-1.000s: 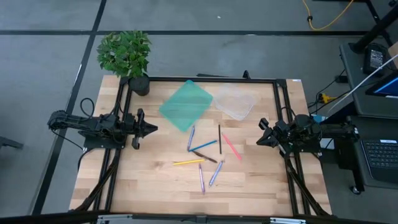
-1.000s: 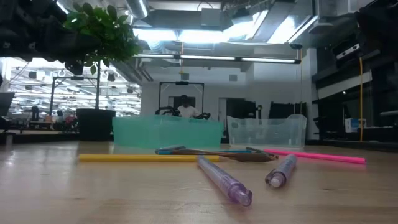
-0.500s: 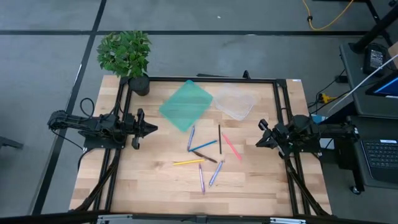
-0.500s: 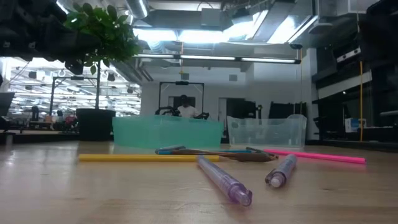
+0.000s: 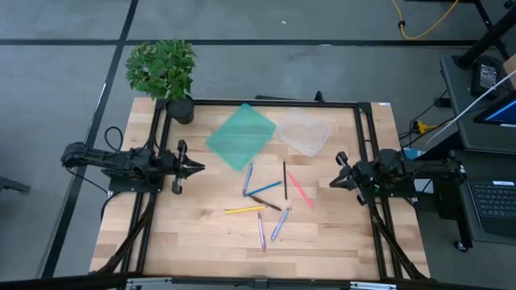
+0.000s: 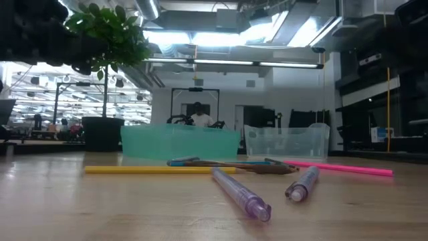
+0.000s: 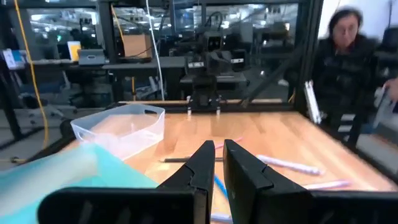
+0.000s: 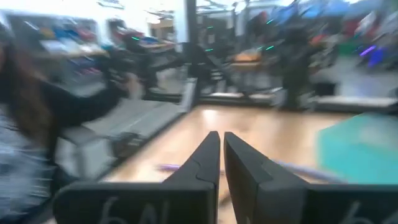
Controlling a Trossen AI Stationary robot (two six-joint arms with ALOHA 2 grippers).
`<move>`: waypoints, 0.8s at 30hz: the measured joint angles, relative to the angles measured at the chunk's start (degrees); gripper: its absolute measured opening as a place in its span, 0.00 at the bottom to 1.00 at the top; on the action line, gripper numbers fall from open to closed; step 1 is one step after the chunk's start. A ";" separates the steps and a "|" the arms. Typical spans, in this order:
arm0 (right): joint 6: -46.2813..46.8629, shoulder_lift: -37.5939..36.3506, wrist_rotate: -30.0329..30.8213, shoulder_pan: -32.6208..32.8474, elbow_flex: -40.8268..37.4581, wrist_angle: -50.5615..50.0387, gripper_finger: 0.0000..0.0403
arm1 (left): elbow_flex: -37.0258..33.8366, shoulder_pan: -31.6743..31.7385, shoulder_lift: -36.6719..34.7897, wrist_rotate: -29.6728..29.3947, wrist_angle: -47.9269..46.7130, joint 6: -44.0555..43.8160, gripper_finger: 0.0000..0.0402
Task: Sort pens & pencils
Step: Put the pink pencil into the blue bin
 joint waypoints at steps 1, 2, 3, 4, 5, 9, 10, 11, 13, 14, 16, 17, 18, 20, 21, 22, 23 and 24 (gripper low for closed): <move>-2.75 0.00 1.45 0.00 -0.01 0.00 0.06 | 0.00 0.00 0.24 0.01 0.26 1.27 0.07; -5.25 0.00 2.69 -0.01 -0.02 0.00 0.06 | 0.00 0.00 0.59 0.03 0.68 2.32 0.06; -7.15 0.00 3.70 -0.02 -0.01 0.00 0.06 | 0.00 0.00 1.22 0.05 1.31 2.99 0.06; -8.19 0.01 4.52 -0.01 -0.01 0.00 0.06 | 0.00 0.00 2.19 0.05 1.99 3.10 0.05; -8.52 0.04 5.11 -0.01 -0.01 0.00 0.06 | 0.00 0.00 3.38 0.06 2.72 2.88 0.04; -9.61 0.85 7.62 -0.54 -0.02 0.47 0.06 | 0.00 0.59 10.65 0.21 10.10 2.70 0.01; -9.30 1.33 8.87 -0.94 0.00 1.09 0.06 | 0.00 1.07 13.15 0.57 12.20 3.34 0.00; -8.22 1.93 9.71 -1.39 -0.01 1.83 0.06 | 0.01 1.64 15.88 1.47 14.85 4.11 0.00; -6.43 3.65 9.81 -2.32 -0.02 3.16 0.06 | 1.26 2.89 21.01 4.86 18.62 5.27 0.00; -5.70 4.69 9.40 -2.71 0.00 3.82 0.06 | 2.40 3.55 23.56 6.29 19.37 5.46 0.00; -4.98 7.09 9.07 -3.17 0.00 6.16 0.06 | 5.29 4.90 29.03 7.82 19.58 5.34 0.00; -4.95 8.42 9.06 -3.22 0.00 7.30 0.06 | 6.85 5.55 31.94 8.15 19.52 5.00 0.00; -5.07 9.69 9.05 -3.23 -0.02 8.12 0.05 | 8.44 6.17 35.14 8.91 19.48 4.86 0.00; -5.18 12.50 8.52 -3.23 0.00 10.06 0.02 | 11.59 7.33 41.21 10.97 19.29 4.87 0.00; -5.34 13.88 7.68 -3.23 0.00 11.70 0.02 | 13.10 7.83 44.14 11.87 19.32 5.04 0.00; -5.39 15.23 6.97 -3.23 0.07 13.31 0.01 | 14.66 8.31 47.14 12.50 19.52 5.35 0.00; -5.39 16.62 6.45 -3.23 0.60 13.89 0.01 | 16.14 8.77 49.77 12.64 19.85 5.70 0.00; -5.35 18.05 6.33 -3.23 1.41 14.27 0.01 | 17.21 9.18 52.22 12.64 20.92 6.14 0.00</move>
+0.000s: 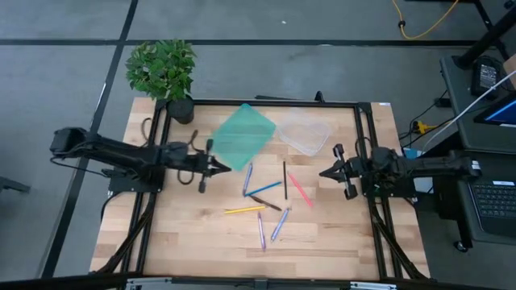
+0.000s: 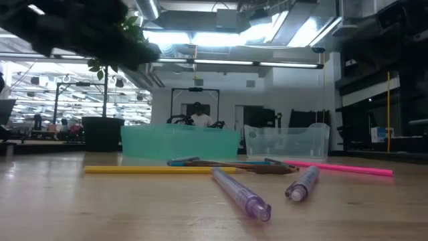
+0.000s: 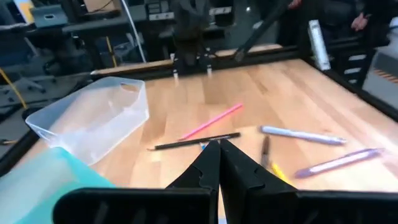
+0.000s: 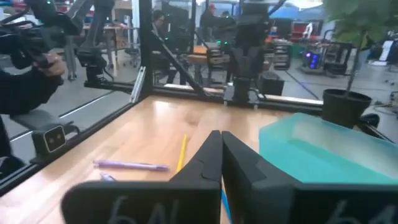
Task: Sort pens & pencils
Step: Put the pink pencil into the blue bin
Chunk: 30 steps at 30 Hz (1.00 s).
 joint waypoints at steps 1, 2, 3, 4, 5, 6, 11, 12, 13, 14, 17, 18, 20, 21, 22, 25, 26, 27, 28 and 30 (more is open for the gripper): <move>0.02 1.53 0.02 0.01 0.96 0.08 0.01 | 0.89 0.32 2.48 0.01 1.68 0.26 0.00; 0.02 3.26 0.02 0.02 1.94 0.25 0.01 | 1.60 0.57 4.78 0.14 3.94 0.77 0.00; 0.02 5.16 0.00 0.07 2.91 0.26 0.01 | 2.04 0.81 6.89 0.37 6.34 1.54 0.00; 0.00 7.13 0.00 0.25 3.77 0.18 0.01 | 2.15 1.09 8.69 0.65 8.93 2.07 0.00; -0.14 9.12 -0.02 0.46 4.65 0.18 0.01 | 2.18 1.38 10.40 1.09 11.78 2.53 0.00; -0.76 11.25 -0.02 0.65 5.54 0.38 0.01 | 2.24 1.73 12.01 1.45 14.21 2.75 0.00; -1.68 22.14 -0.35 0.93 8.31 5.95 0.01 | 2.25 2.99 17.82 2.58 21.31 1.22 0.00; -1.88 24.27 -1.15 0.92 8.32 8.42 0.01 | 2.25 3.15 18.76 3.26 22.18 0.74 0.00; -2.56 26.38 -2.26 0.91 8.32 11.02 0.01 | 2.25 3.15 19.61 3.83 23.53 0.17 0.00; -2.84 28.50 -3.26 0.91 8.32 13.85 0.01 | 2.25 3.15 20.32 4.47 24.96 -0.09 0.00; -2.82 33.98 -3.84 0.94 8.32 19.87 0.01 | 2.25 3.02 22.07 5.09 26.57 -0.32 0.00; -2.80 35.95 -3.82 0.93 8.32 21.02 0.01 | 2.25 3.04 22.54 5.08 26.63 -0.45 0.00; -2.47 39.74 -3.78 0.93 8.30 23.57 0.01 | 2.25 3.09 23.58 5.06 26.90 -1.04 0.00; -2.17 41.83 -3.79 0.93 8.30 25.81 0.01 | 2.25 3.09 24.17 5.05 26.90 -1.18 0.00; -2.12 43.78 -3.78 0.93 8.30 28.09 0.01 | 2.25 3.07 24.77 5.05 26.94 -1.26 0.00; -2.79 49.30 -2.63 0.85 8.37 33.86 0.01 | 2.25 3.09 27.00 5.06 30.06 -1.60 0.00; -2.82 50.80 -1.85 0.69 8.87 34.47 0.01 | 2.25 3.09 27.64 5.07 31.69 -1.66 0.00; -2.75 52.08 -1.30 0.41 9.68 34.38 0.01 | 2.25 3.09 28.21 5.18 33.07 -1.66 0.00; -2.65 53.38 -0.68 0.08 10.58 33.75 0.01 | 2.25 3.09 28.65 5.47 34.13 -1.66 0.00; -2.25 56.23 -0.31 -0.30 12.43 32.18 0.02 | 2.25 3.09 29.71 5.53 34.66 -1.68 0.00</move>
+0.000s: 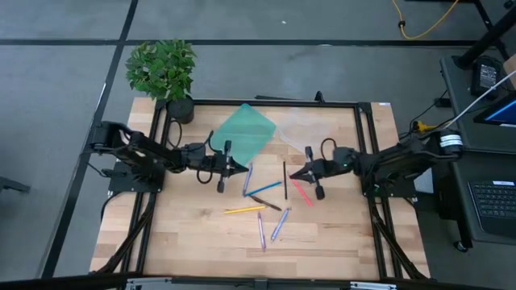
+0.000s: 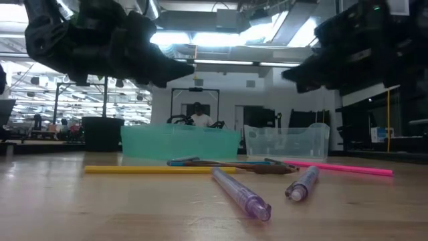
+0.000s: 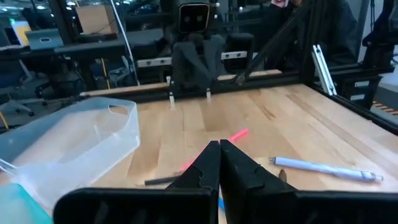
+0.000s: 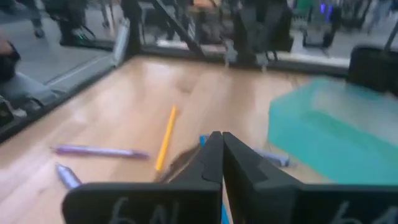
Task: Sort pens & pencils
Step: Put the pink pencil into the blue bin
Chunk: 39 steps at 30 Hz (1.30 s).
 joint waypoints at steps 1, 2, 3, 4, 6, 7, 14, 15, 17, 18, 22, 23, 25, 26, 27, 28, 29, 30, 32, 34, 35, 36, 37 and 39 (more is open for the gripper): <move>0.28 1.52 0.02 -0.18 0.91 -0.16 0.02 | 0.00 0.05 0.39 0.04 -0.22 0.00 0.00; 0.53 2.80 0.00 -0.31 1.96 -0.24 0.02 | 0.03 0.16 0.89 0.04 -0.12 0.00 0.00; 0.55 3.86 0.00 -0.47 3.06 -0.14 0.03 | 0.26 0.17 1.43 0.04 -0.02 0.00 0.00; 0.53 4.76 0.00 -0.70 4.03 -0.07 0.04 | 0.53 0.17 1.92 0.04 -0.08 0.05 0.00; 0.73 5.94 0.01 -1.51 5.93 -2.31 0.05 | 1.26 0.15 2.81 0.04 -0.19 0.51 0.00; 1.08 6.19 0.45 -1.97 6.94 -4.31 0.05 | 1.54 0.16 3.06 0.04 -0.29 1.13 0.00; -1.09 5.96 8.15 -2.90 13.46 -17.05 0.07 | 1.92 1.65 3.39 -0.04 -0.53 3.08 0.00; -1.91 5.93 8.47 -2.90 13.96 -17.00 0.07 | 1.92 1.80 3.39 -0.04 -0.53 3.08 0.00; -2.12 5.92 8.51 -2.92 14.65 -16.94 0.06 | 1.92 1.92 3.39 -0.05 -0.53 3.16 0.00; -2.11 5.92 8.76 -2.96 14.92 -17.01 0.05 | 1.92 1.92 3.39 -0.07 -0.53 3.30 0.00; -1.34 5.92 9.97 -2.97 15.75 -16.94 0.02 | 1.92 1.92 3.39 -0.07 -0.52 3.31 0.00; -0.48 5.92 9.98 -2.97 15.78 -16.98 0.01 | 1.92 1.92 3.39 -0.08 -0.53 3.10 0.00; 0.90 5.92 9.99 -2.97 15.78 -17.01 0.01 | 1.92 1.92 3.39 -0.13 -0.55 2.93 0.00; 1.28 5.92 9.99 -2.97 15.78 -17.01 0.02 | 1.92 1.91 3.39 -0.12 -0.55 2.95 0.00; 2.11 5.92 9.99 -2.97 15.78 -17.01 0.02 | 1.92 1.92 3.39 -0.13 -0.55 2.95 0.00; 2.48 5.92 9.99 -2.97 15.78 -16.98 0.04 | 1.92 1.92 3.39 -0.15 -0.55 2.95 0.00; 2.68 5.92 9.99 -2.97 15.78 -16.97 0.05 | 1.92 1.92 3.39 -0.16 -0.55 2.97 0.00; 2.82 5.92 9.99 -2.97 15.78 -16.95 0.05 | 1.92 1.92 3.39 -0.17 -0.55 2.95 0.00; 3.87 5.92 9.99 -2.97 15.78 -16.96 0.06 | 1.92 1.92 3.39 -0.17 -0.63 2.97 0.00; 4.08 5.92 9.99 -2.97 15.78 -17.04 0.07 | 1.92 1.92 3.39 -0.17 -0.90 2.97 0.00; 4.09 5.92 9.99 -2.97 15.78 -17.25 0.07 | 1.92 1.92 3.39 -0.17 -0.99 2.97 0.00; 4.13 5.89 10.04 -2.97 15.78 -17.61 0.07 | 1.92 1.92 3.39 -0.17 -1.11 2.97 0.00; 4.46 5.85 10.37 -2.95 15.78 -18.17 0.07 | 1.92 1.92 3.39 -0.17 -1.33 2.97 0.00; 6.66 5.71 12.71 -2.93 15.78 -19.91 0.07 | 1.92 1.92 3.39 -0.17 -2.00 3.33 0.00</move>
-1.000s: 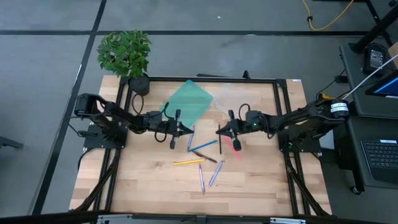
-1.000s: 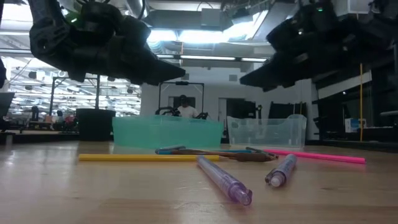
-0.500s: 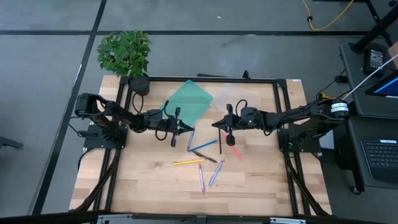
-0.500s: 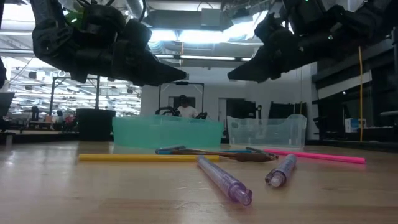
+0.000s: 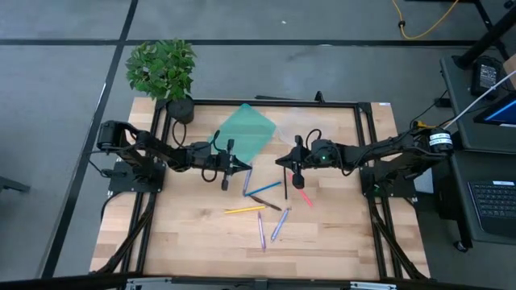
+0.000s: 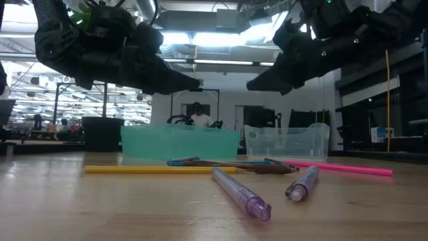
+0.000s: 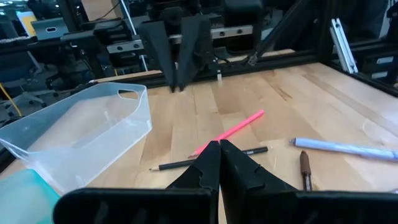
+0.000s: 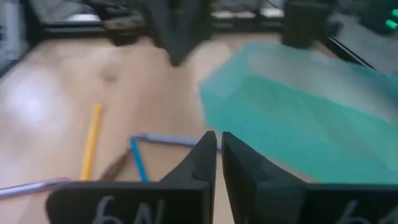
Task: Sort pens & pencils
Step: Put the pink pencil into the blue bin
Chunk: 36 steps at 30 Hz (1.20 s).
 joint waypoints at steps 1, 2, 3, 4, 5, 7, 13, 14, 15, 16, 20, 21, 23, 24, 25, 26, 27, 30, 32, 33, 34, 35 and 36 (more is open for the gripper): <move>1.00 -0.03 1.34 -0.01 0.00 -0.94 0.07 | 0.00 0.00 0.00 0.00 -0.40 0.51 0.00; 1.92 -0.04 2.45 -0.02 0.00 -2.03 0.07 | 0.00 0.00 0.00 0.00 -0.77 1.29 0.00; 2.01 -0.04 2.73 -0.07 0.00 -3.06 0.07 | 0.00 0.00 0.00 0.00 -0.90 1.78 0.00; 2.07 -0.04 2.87 -0.07 0.00 -3.72 0.07 | 0.00 0.00 0.00 0.00 -0.86 2.04 0.00; 2.09 -0.04 2.92 -0.04 0.00 -4.03 0.07 | 0.00 0.00 -0.02 0.00 -0.83 2.06 0.01; 2.77 -0.04 2.90 -0.02 0.04 -4.17 0.07 | 0.00 0.00 -0.02 -0.29 -0.81 1.58 0.02; 3.37 -0.04 2.88 0.03 6.73 -18.51 0.07 | 0.00 0.00 -0.02 -1.24 -0.76 1.39 0.10; 3.35 -0.04 2.89 0.22 8.29 -21.59 0.07 | 0.00 -0.02 -0.02 -1.18 -0.74 1.28 0.11; 3.27 -0.04 2.90 0.53 9.81 -23.89 0.07 | 0.00 -0.02 -0.02 -1.14 -0.74 1.18 0.14; 3.04 -0.04 2.90 0.88 11.15 -25.35 0.08 | 0.00 0.00 -0.02 -1.16 -0.72 1.08 0.16; 0.32 -0.04 2.73 2.18 13.66 -26.80 0.15 | 0.03 0.00 -0.04 -3.97 -0.69 -0.33 0.25; 0.12 -0.04 2.76 2.38 13.96 -26.81 0.18 | 0.12 0.00 -0.04 -4.71 -0.70 -0.40 0.27; 0.29 -0.04 4.07 2.47 14.16 -26.78 0.25 | 0.44 0.00 -0.04 -5.64 -0.65 -0.38 0.29; 0.30 -0.04 5.35 2.45 14.16 -27.13 0.29 | 0.54 0.00 -0.04 -5.70 -0.65 -0.38 0.30; 0.32 -0.04 6.56 2.43 14.16 -27.61 0.32 | 0.63 0.00 -0.04 -5.71 -0.65 -0.38 0.31; 0.34 -0.04 7.74 2.43 14.16 -28.00 0.36 | 0.68 -0.01 -0.04 -5.73 -0.64 -0.36 0.31; 0.34 -0.04 8.86 2.43 14.16 -28.43 0.40 | 0.68 -0.02 -0.05 -5.73 -0.59 -0.25 0.32; 0.57 -0.04 10.20 2.43 14.16 -30.11 0.50 | 0.68 0.00 -0.07 -5.84 -0.63 0.25 0.32; 1.16 -0.04 9.99 2.43 14.16 -31.46 0.56 | 0.68 0.00 -0.07 -5.84 -0.65 0.72 0.32; 2.19 -0.04 9.53 2.43 14.16 -32.50 0.58 | 0.68 -0.02 -0.07 -5.84 -0.65 1.40 0.32; 3.75 -0.04 8.99 2.43 14.14 -33.53 0.60 | 0.68 -0.04 -0.07 -5.84 -0.65 1.85 0.32; 5.27 -0.04 8.57 2.45 14.14 -34.68 0.61 | 0.68 -0.07 -0.08 -5.84 -0.67 2.08 0.32; 6.45 -0.04 8.39 2.59 14.14 -35.82 0.62 | 0.68 -0.07 -0.15 -5.84 -0.72 2.33 0.32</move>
